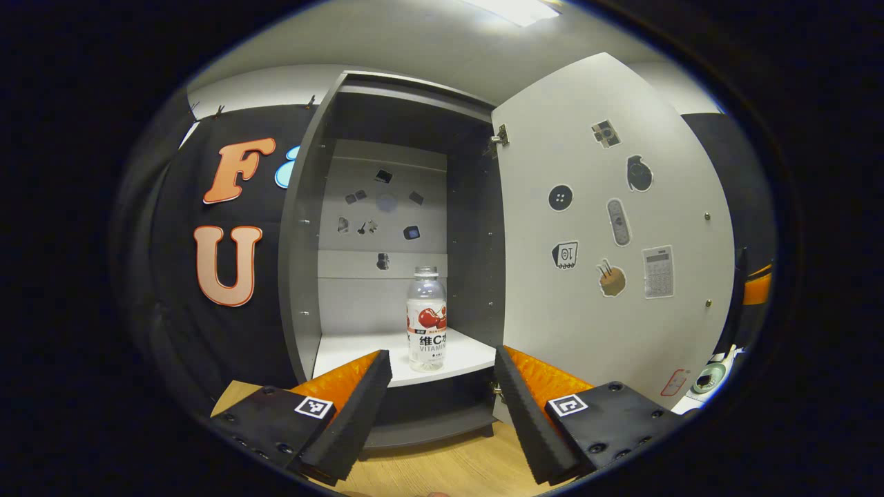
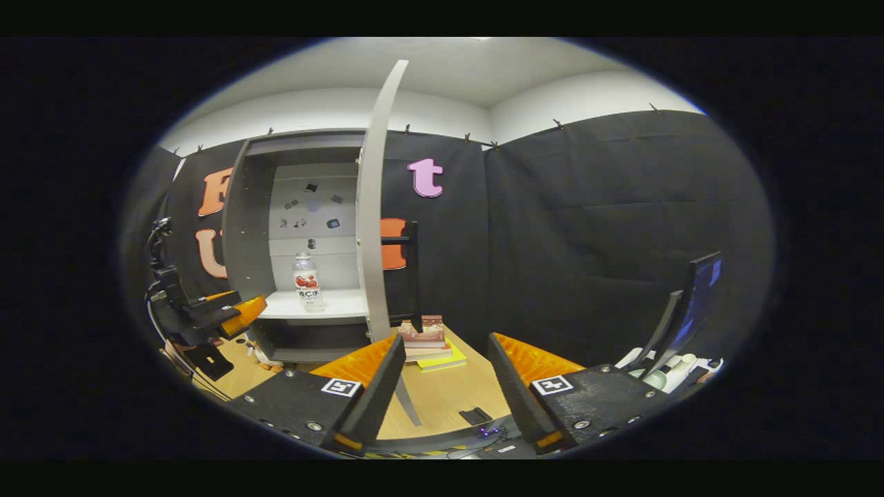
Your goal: Open the cabinet door with the right hand, grasp the bottle in the cabinet with the left hand and place it on the coaster, then close the cabinet door with the right hand.
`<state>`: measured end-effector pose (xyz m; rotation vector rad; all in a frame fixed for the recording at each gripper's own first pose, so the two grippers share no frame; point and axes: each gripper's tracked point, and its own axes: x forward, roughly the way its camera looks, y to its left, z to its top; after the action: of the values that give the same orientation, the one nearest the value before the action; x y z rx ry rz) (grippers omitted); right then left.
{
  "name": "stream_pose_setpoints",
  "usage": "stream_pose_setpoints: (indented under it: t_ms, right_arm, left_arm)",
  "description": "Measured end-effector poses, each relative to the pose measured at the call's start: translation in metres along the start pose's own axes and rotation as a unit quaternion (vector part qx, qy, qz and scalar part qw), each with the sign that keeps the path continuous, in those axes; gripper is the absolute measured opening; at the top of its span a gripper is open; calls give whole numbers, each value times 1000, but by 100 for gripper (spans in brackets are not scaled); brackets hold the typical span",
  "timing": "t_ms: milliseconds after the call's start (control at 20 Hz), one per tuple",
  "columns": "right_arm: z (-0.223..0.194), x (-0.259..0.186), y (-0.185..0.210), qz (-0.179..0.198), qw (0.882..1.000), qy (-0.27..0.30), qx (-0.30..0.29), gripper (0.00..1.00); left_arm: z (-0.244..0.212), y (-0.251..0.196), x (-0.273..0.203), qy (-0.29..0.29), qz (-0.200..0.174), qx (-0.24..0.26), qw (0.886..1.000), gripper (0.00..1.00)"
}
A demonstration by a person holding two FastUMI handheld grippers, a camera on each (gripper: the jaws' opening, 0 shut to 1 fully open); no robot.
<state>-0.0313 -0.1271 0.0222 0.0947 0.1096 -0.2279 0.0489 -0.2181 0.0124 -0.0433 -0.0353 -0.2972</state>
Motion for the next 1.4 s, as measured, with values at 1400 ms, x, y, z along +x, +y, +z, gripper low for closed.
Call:
stream_pose_setpoints:
  t_ms: [1400]
  right_arm:
    - [-3, 35, 157, -3, 1000, -9, 8, 93]
  left_arm:
    - [-53, 18, 206, 29, -80, -3, 996, 97]
